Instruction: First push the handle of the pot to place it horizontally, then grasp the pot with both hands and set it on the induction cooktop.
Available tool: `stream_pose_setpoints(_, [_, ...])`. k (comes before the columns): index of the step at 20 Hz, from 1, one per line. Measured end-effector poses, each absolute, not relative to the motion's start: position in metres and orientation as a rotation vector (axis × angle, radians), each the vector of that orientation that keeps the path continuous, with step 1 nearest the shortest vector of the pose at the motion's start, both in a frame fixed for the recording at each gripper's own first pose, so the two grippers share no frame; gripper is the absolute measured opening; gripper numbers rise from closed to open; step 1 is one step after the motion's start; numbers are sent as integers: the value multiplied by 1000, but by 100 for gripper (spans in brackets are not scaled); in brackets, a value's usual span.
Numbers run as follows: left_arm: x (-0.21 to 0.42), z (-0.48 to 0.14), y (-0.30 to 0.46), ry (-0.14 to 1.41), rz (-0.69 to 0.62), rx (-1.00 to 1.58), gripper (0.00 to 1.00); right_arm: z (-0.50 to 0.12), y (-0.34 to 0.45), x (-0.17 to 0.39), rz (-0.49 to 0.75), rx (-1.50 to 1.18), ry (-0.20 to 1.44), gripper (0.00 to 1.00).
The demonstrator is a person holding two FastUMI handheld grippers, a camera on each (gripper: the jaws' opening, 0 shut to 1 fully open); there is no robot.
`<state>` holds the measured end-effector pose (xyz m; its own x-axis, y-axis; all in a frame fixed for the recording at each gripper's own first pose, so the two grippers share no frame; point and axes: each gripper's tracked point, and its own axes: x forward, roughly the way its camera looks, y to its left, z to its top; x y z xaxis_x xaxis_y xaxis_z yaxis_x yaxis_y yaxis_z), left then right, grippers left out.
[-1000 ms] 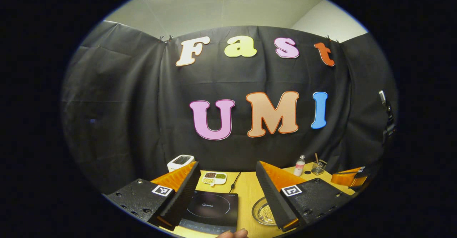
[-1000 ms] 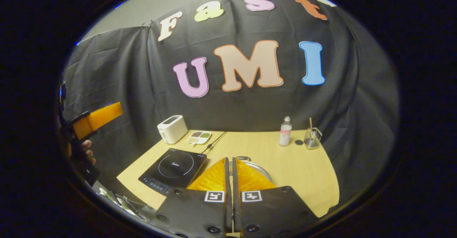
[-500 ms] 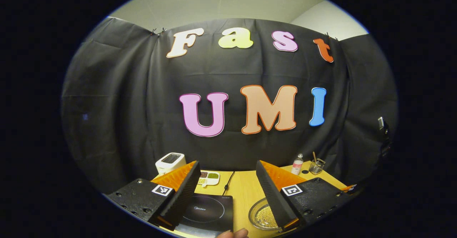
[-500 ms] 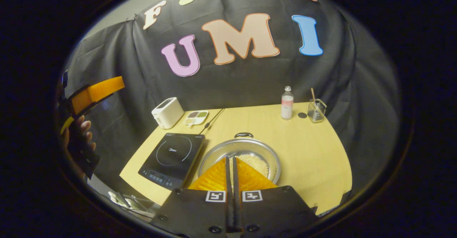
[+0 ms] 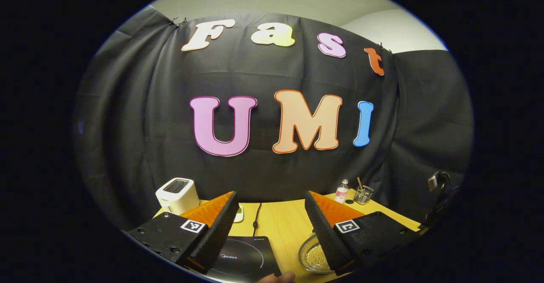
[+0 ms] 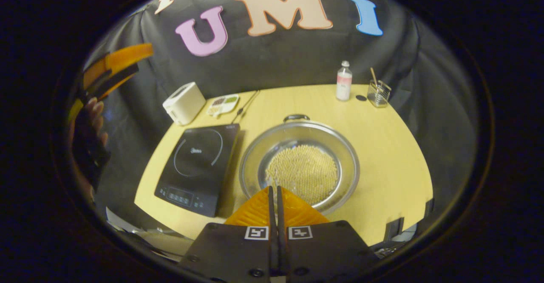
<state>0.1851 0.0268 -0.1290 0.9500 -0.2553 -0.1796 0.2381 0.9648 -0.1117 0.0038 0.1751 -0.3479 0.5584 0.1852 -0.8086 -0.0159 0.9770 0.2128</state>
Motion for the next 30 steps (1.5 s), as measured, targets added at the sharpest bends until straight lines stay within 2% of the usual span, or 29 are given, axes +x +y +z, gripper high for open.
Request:
stream_pose_setpoints(1, [187,-132,30,196,-260,-90,95,-356,185,-4,122,191,999,0])
stream_pose_setpoints(2, [190,-135,33,196,-268,-90,95,-364,192,-11,124,188,1025,3])
stream_pose_setpoints(5, [191,-151,40,224,-287,-106,95,-388,205,-28,122,167,1100,0])
stream_pose_setpoints(6, [190,-156,39,235,-296,-118,95,-395,208,-31,115,161,1124,7])
stream_pose_setpoints(9, [193,-166,54,252,-280,-117,95,-417,218,-40,100,177,1196,0])
stream_pose_setpoints(11, [197,-166,62,244,-272,-107,95,-425,218,-41,97,161,1228,3])
stream_pose_setpoints(12, [199,-167,66,237,-268,-106,95,-430,216,-42,100,140,1246,0])
stream_pose_setpoints(13, [200,-169,70,240,-261,-105,95,-435,213,-45,101,117,1263,3])
stream_pose_setpoints(15, [201,-174,76,245,-247,-109,95,-442,210,-47,107,94,1290,0])
stream_pose_setpoints(16, [202,-175,79,247,-240,-113,95,-446,208,-49,107,84,1305,3])
stream_pose_setpoints(18, [201,-180,83,256,-229,-116,95,-454,201,-52,103,61,1336,3])
stream_pose_setpoints(20, [203,-182,86,259,-219,-116,95,-458,198,-54,104,67,1352,3])
stream_pose_setpoints(21, [204,-182,86,261,-219,-117,95,-460,194,-55,101,64,1358,0])
stream_pose_setpoints(23, [205,-185,83,270,-223,-117,95,-461,184,-54,80,55,1364,3])
stream_pose_setpoints(30, [212,-180,76,250,-236,-93,95,-462,140,-54,-2,78,1354,2])
